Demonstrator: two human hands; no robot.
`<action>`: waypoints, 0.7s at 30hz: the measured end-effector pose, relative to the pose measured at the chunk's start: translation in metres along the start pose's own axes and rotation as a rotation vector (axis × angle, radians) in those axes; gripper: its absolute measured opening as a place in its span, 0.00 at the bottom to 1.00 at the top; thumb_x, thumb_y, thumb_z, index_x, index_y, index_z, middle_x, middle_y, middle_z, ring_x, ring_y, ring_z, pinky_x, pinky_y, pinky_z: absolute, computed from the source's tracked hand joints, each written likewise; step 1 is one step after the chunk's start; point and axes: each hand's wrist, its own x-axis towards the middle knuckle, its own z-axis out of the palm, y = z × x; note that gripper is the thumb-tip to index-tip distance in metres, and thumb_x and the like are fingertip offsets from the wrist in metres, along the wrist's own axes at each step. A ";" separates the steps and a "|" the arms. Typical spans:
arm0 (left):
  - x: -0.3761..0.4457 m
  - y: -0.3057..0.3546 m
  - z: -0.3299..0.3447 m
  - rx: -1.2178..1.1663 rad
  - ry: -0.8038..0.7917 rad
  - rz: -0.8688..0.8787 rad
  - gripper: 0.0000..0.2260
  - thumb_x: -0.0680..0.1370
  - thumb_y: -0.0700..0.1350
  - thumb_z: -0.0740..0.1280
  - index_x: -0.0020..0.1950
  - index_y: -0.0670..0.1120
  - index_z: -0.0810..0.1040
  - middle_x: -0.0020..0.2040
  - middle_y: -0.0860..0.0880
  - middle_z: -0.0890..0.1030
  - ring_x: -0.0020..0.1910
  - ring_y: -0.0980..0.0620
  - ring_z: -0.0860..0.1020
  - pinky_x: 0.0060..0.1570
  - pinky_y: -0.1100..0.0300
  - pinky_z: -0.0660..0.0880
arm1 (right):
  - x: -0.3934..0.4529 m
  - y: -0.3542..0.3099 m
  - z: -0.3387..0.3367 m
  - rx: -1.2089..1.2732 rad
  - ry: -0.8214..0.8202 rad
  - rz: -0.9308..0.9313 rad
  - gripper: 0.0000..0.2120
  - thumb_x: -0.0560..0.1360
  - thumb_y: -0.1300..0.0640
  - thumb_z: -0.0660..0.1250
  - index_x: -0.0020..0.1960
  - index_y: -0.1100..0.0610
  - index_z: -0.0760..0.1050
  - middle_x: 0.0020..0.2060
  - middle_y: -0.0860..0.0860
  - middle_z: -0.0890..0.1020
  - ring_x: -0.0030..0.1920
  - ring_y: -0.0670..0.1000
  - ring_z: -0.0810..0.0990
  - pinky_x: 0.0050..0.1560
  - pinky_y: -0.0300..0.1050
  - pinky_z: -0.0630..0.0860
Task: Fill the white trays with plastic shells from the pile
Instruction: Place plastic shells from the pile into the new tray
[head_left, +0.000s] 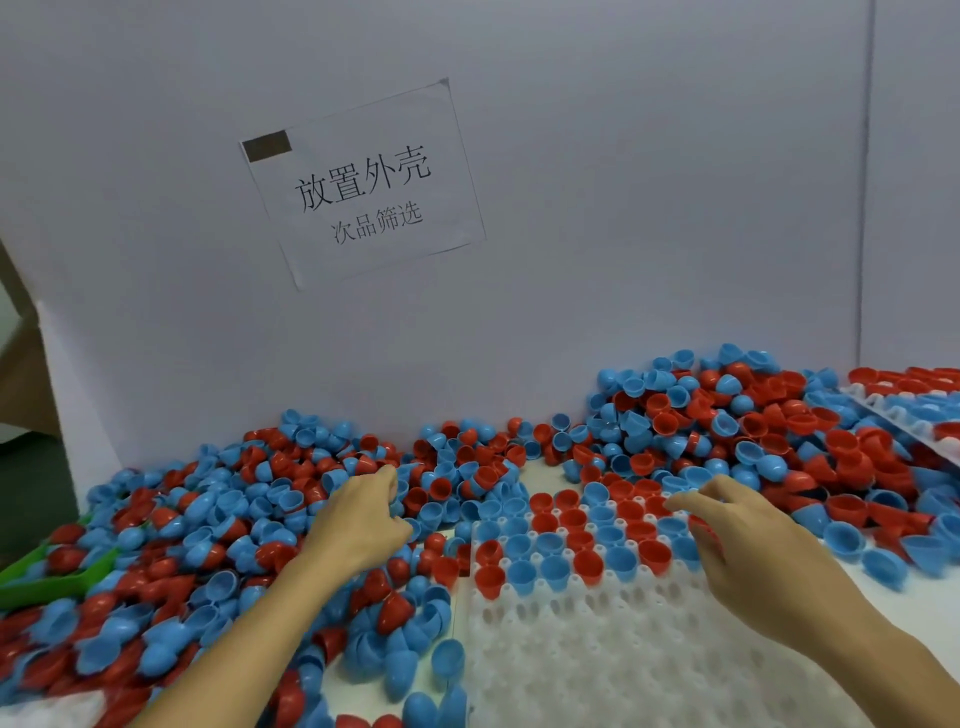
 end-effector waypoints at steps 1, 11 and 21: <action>0.000 0.002 0.003 0.066 -0.034 0.013 0.08 0.70 0.41 0.64 0.44 0.49 0.66 0.36 0.51 0.70 0.33 0.53 0.67 0.30 0.56 0.66 | 0.000 0.000 0.000 0.003 0.001 -0.004 0.17 0.81 0.56 0.62 0.69 0.45 0.73 0.50 0.41 0.73 0.48 0.43 0.75 0.45 0.39 0.78; 0.028 0.016 0.025 0.328 -0.136 -0.023 0.12 0.80 0.55 0.68 0.54 0.48 0.75 0.55 0.49 0.79 0.53 0.48 0.79 0.51 0.52 0.78 | 0.001 0.003 0.000 0.012 -0.005 0.009 0.18 0.81 0.55 0.62 0.69 0.43 0.72 0.53 0.40 0.72 0.49 0.43 0.76 0.48 0.37 0.78; -0.003 0.030 -0.009 -1.007 0.023 -0.338 0.12 0.81 0.47 0.64 0.42 0.41 0.78 0.33 0.47 0.82 0.26 0.51 0.72 0.27 0.59 0.69 | -0.001 -0.007 -0.001 0.034 -0.003 -0.016 0.18 0.80 0.55 0.64 0.69 0.45 0.74 0.51 0.40 0.73 0.48 0.43 0.76 0.47 0.38 0.78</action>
